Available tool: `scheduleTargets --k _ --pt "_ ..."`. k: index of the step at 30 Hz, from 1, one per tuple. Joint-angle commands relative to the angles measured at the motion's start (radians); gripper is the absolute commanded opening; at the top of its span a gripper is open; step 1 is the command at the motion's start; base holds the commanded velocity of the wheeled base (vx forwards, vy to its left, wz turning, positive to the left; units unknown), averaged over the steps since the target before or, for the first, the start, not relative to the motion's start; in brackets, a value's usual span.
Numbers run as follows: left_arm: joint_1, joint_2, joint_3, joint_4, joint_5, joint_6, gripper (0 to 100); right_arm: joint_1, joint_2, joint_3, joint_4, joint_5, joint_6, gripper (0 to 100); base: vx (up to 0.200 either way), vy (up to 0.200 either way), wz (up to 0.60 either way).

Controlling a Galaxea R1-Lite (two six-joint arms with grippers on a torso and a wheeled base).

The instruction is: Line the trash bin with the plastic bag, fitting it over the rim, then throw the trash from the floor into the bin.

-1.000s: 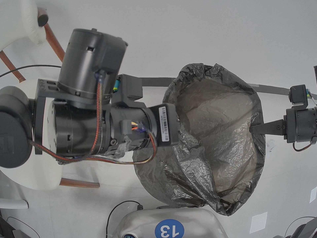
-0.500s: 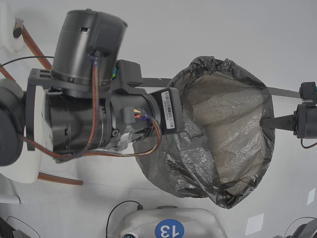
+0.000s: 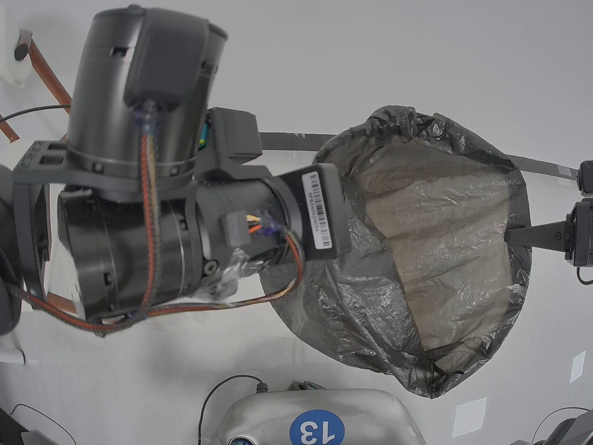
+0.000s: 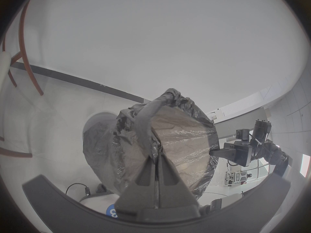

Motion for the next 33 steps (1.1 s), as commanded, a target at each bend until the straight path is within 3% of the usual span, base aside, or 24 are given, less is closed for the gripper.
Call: scheduleTargets --k 1,11,18,27,33 --pt "-0.006 -0.006 0.007 -0.01 0.007 0.0 0 -0.006 -0.003 0.001 0.001 0.0 -0.002 0 0.0 0.0 0.0" --pt "-0.015 0.005 0.007 -0.028 0.012 0.003 0 -0.004 0.017 0.001 -0.001 0.0 -0.005 0 0.0 0.0 0.0" --pt "0.008 -0.038 0.034 0.028 0.026 0.0 0 0.001 0.026 0.0 0.002 0.001 -0.003 0 0.0 0.0 0.0" --pt "-0.081 -0.065 0.034 0.051 0.05 -0.001 0 0.004 0.026 0.004 0.034 0.001 -0.005 0 0.0 0.0 0.0" --pt "-0.083 -0.075 0.051 0.067 0.049 -0.007 0 0.021 0.031 0.004 0.048 0.001 -0.006 0 0.0 0.0 0.0"
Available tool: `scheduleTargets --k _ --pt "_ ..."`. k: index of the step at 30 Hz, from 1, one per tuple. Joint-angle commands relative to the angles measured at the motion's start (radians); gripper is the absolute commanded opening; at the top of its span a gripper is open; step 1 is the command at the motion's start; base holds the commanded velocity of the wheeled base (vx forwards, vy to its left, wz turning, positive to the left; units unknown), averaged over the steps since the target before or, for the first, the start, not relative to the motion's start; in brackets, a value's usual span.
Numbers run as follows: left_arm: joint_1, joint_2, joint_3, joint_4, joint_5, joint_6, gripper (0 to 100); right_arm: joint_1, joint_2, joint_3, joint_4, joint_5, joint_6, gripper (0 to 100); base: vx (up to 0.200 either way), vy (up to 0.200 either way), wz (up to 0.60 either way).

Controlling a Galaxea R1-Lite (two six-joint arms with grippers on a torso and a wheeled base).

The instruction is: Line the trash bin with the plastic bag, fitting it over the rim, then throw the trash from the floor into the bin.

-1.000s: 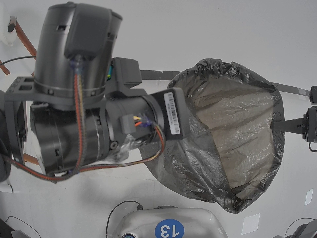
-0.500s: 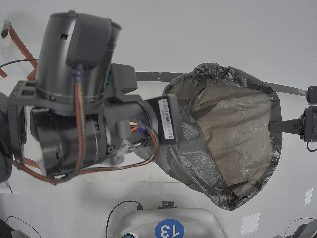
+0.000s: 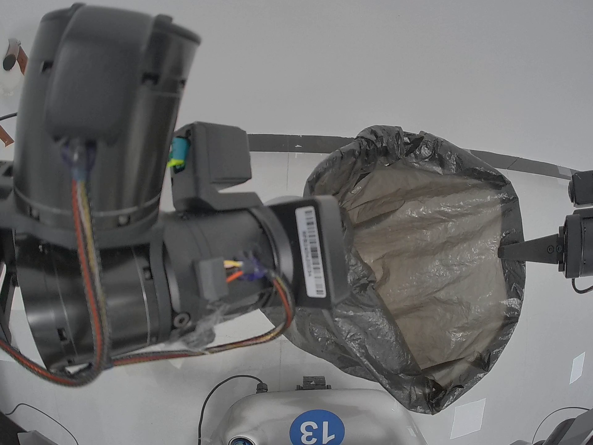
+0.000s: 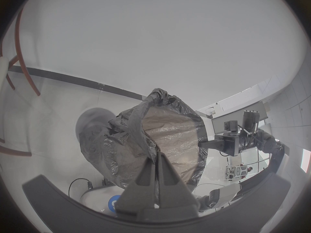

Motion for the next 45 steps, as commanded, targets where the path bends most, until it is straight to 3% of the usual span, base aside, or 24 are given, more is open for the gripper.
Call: scheduleTargets --k 1,5,14,20,28,34,45 --pt "-0.004 -0.014 0.018 0.014 0.0 -0.004 0 0.01 0.007 -0.002 0.009 0.001 -0.001 0 0.0 0.0 0.0" --pt "0.002 -0.011 0.045 0.016 -0.002 -0.024 0 0.011 0.023 -0.005 0.009 0.001 -0.001 0 0.0 0.0 0.0" --pt "0.271 0.104 -0.005 0.006 -0.078 -0.023 0 0.001 0.18 -0.103 0.008 0.001 -0.003 0 0.0 0.0 0.0" --pt "0.487 0.184 -0.08 -0.004 -0.224 -0.02 0 -0.022 0.335 -0.26 0.006 0.001 -0.015 0 0.0 0.0 0.0" --pt "0.685 0.299 -0.272 -0.017 -0.235 -0.02 0 -0.084 0.485 -0.519 0.011 0.001 -0.018 0 0.0 0.0 0.0" --pt "0.751 0.346 -0.33 -0.015 -0.236 -0.018 0 -0.085 0.557 -0.638 0.027 0.001 -0.018 0 0.0 0.0 0.0" --pt "0.797 0.388 -0.338 -0.018 -0.226 -0.014 0 -0.082 0.645 -0.763 0.037 0.001 -0.018 0 0.0 0.0 0.0"
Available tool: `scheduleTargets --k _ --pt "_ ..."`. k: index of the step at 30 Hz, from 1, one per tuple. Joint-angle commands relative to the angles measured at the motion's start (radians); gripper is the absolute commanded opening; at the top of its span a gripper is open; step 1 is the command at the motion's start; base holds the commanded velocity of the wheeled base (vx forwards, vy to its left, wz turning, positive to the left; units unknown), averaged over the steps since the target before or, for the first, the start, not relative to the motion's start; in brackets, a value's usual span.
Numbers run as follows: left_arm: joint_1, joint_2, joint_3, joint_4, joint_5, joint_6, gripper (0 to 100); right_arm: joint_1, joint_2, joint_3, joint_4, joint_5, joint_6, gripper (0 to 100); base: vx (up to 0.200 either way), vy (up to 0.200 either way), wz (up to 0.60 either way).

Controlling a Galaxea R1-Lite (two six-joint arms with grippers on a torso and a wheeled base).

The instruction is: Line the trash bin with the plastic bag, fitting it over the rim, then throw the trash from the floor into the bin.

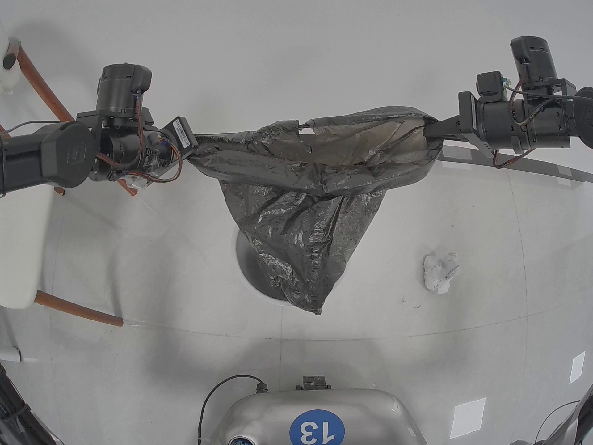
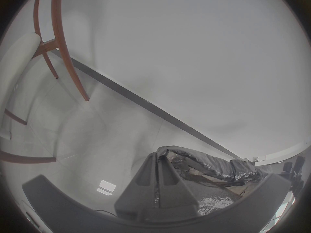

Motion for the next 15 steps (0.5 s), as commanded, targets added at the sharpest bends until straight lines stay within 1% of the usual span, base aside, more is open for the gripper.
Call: scheduleTargets --k 1,5,8,9,10,11,12,15 --pt "0.025 0.029 -0.007 0.0 0.003 0.003 0 0.001 0.058 -0.045 0.0 0.001 0.0 0 0.0 0.0 0.0" --pt "0.045 0.046 -0.047 0.0 0.001 0.006 0 0.001 0.072 -0.072 0.0 0.001 0.0 0 0.0 0.0 0.0" --pt "0.054 0.066 -0.113 0.003 0.003 0.006 0 0.0 0.079 -0.101 0.002 0.001 0.0 0 0.0 0.0 0.0" --pt "0.054 0.066 -0.113 0.003 0.003 0.006 0 0.0 0.079 -0.101 0.002 0.001 0.0 0 0.0 0.0 0.0" --pt "0.056 0.074 -0.157 0.009 0.003 0.011 0 0.0 0.082 -0.124 0.003 0.001 0.0 0 0.0 0.0 0.0" --pt "0.056 0.074 -0.162 0.009 0.003 0.011 0 0.0 0.082 -0.127 0.003 0.001 0.0 0 0.0 0.0 0.0" --pt "0.06 0.077 -0.199 0.012 0.001 0.021 0 -0.003 0.082 -0.149 0.019 0.001 0.0 0 0.0 0.0 0.0" --pt "0.066 0.086 -0.23 0.019 0.0 0.037 0 -0.009 0.084 -0.184 0.055 0.001 0.0 0 0.0 0.0 0.0"
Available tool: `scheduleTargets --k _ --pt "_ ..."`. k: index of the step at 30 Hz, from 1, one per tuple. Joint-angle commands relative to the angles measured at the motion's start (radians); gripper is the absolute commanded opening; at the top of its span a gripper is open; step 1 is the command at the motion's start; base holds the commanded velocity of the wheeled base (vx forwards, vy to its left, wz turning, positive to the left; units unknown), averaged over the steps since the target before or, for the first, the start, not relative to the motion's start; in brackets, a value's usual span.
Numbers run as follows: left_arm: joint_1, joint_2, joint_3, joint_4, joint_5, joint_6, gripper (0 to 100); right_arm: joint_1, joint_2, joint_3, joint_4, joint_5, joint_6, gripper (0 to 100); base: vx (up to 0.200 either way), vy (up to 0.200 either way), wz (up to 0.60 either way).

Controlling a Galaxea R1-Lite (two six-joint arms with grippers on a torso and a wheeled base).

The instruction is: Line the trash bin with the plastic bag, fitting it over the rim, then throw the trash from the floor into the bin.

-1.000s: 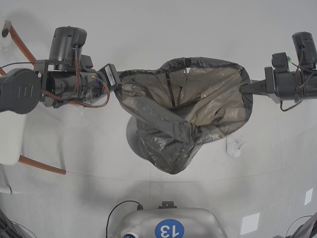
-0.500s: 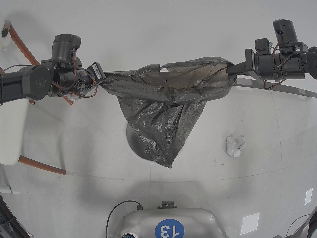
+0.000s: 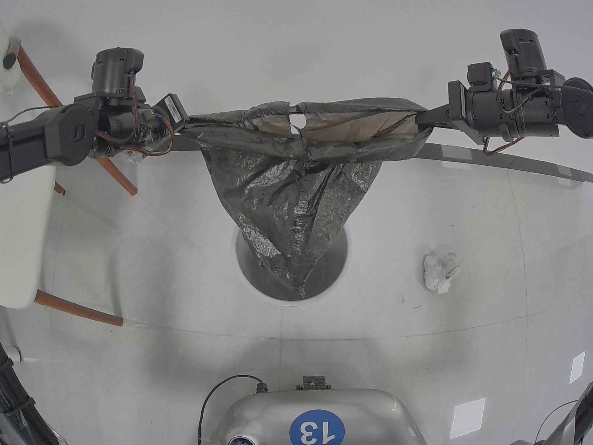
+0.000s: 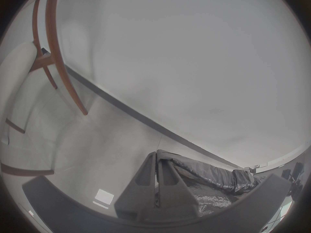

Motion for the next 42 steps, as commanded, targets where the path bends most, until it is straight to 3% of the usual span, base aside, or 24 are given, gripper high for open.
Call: scheduleTargets --k 1,12,19,32,42 --pt "0.009 0.024 -0.06 0.014 0.001 0.012 0 -0.008 0.006 -0.053 0.036 0.0 0.0 0 0.0 0.0 0.0" --pt "-0.048 0.024 0.042 0.014 0.064 0.009 0 0.0 0.003 0.007 0.037 0.003 -0.017 0 0.0 0.0 0.0" --pt "-0.063 0.034 0.075 0.009 0.067 0.004 0 0.005 0.006 0.07 0.036 0.045 -0.035 0 0.0 0.0 0.0" --pt "-0.023 0.212 0.043 -0.066 0.067 0.007 0 0.015 0.177 0.039 0.033 0.048 -0.055 0 0.0 0.0 0.0" --pt "0.028 0.332 -0.035 -0.067 0.056 0.006 0 -0.029 0.344 -0.125 0.042 0.048 -0.066 0 0.0 0.0 0.0"
